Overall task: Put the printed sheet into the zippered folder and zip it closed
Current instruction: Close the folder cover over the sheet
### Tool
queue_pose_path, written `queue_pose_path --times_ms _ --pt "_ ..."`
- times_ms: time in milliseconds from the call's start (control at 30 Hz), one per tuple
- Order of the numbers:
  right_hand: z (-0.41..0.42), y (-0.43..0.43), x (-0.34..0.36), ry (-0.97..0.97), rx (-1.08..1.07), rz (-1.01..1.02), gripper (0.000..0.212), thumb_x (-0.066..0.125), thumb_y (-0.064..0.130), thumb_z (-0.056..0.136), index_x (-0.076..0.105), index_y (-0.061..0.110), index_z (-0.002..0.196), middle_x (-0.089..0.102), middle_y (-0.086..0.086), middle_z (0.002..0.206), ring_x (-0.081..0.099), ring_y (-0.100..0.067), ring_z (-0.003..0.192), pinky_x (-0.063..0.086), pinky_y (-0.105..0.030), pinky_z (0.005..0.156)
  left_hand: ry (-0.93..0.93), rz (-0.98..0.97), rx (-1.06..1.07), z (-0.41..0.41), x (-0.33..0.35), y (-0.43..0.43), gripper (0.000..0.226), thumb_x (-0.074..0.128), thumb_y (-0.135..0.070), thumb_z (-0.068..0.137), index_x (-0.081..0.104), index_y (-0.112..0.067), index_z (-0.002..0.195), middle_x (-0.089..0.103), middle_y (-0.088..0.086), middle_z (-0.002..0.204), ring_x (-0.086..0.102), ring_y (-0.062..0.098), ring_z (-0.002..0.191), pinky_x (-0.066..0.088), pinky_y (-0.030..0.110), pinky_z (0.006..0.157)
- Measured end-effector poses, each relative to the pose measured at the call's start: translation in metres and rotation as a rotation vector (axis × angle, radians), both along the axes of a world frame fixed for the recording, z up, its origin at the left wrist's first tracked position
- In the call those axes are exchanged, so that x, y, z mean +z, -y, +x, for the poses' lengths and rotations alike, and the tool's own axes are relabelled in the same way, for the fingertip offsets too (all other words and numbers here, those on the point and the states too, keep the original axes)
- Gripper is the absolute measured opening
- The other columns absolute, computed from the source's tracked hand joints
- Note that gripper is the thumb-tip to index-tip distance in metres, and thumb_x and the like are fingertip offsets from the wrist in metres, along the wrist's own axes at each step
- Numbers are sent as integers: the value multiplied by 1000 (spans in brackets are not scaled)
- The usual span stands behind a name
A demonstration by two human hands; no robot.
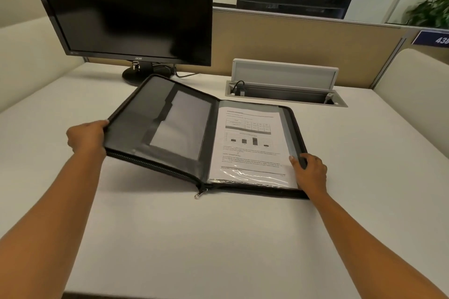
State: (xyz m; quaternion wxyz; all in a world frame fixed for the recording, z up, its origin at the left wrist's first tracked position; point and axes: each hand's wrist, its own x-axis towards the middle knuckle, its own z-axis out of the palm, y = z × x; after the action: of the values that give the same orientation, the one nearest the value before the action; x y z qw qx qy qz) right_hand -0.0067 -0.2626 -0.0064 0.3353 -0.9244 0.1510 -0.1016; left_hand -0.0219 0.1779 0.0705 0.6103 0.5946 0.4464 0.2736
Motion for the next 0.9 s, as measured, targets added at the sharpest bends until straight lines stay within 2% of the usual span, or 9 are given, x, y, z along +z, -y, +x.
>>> queue_pose_path --times_ms 100,200,267,333,400,533,733,833,900 --pt "3 -4 4 -27 20 -61 50 48 45 90 50 9 125 47 -17 135 39 -35 124 35 -51 102 161 -40 -71 0 30 6 16 72 -15 73 59 -13 65 62 4 83 58 11 60 49 22 53" --pt "3 -21 17 60 40 -110 46 46 46 90 53 13 122 47 -14 136 39 -32 126 32 -53 105 278 -59 -130 -2 60 29 6 69 -16 77 63 -13 79 61 -1 75 59 10 61 52 18 52" --pt "3 -41 34 133 136 -8 42 46 43 91 54 13 120 47 -12 136 40 -28 127 33 -50 106 334 -63 -175 -5 76 48 10 67 -20 79 64 -15 87 62 -3 73 60 8 58 51 17 51" --pt "1 -63 56 188 257 107 39 45 40 92 54 14 120 46 -9 138 38 -24 129 32 -47 108 387 -46 -262 -8 89 69 9 61 -26 83 65 -18 82 64 -6 71 61 6 59 50 17 48" --pt "-4 -85 80 243 371 231 36 45 36 93 53 15 120 45 -7 138 39 -22 129 33 -44 108 431 -14 -366 -12 96 89 20 53 -31 88 65 -22 76 66 -8 69 61 4 59 49 17 48" --pt "-19 -116 120 321 568 356 38 44 36 93 46 20 127 45 -4 139 40 -17 128 37 -38 104 473 74 -592 -18 99 131 31 42 -34 94 66 -22 78 67 -8 72 64 4 64 50 17 51" --pt "-30 -117 142 419 645 550 59 48 42 85 31 21 137 45 -5 138 46 -18 123 47 -31 95 324 328 -990 -21 38 183 22 47 -31 93 66 -21 97 70 2 95 65 6 72 52 15 60" --pt "-31 -96 136 543 437 611 51 55 37 85 40 17 130 55 1 121 55 -11 106 51 -9 75 180 476 -1132 -19 3 189 16 57 -26 88 66 -23 100 72 5 95 65 5 78 50 15 74" --pt "-29 -75 126 575 267 607 41 56 31 88 46 18 125 59 3 113 58 -10 100 52 -8 72 38 565 -1171 -15 -18 186 23 60 -26 87 65 -18 108 69 5 106 62 11 94 45 21 81"
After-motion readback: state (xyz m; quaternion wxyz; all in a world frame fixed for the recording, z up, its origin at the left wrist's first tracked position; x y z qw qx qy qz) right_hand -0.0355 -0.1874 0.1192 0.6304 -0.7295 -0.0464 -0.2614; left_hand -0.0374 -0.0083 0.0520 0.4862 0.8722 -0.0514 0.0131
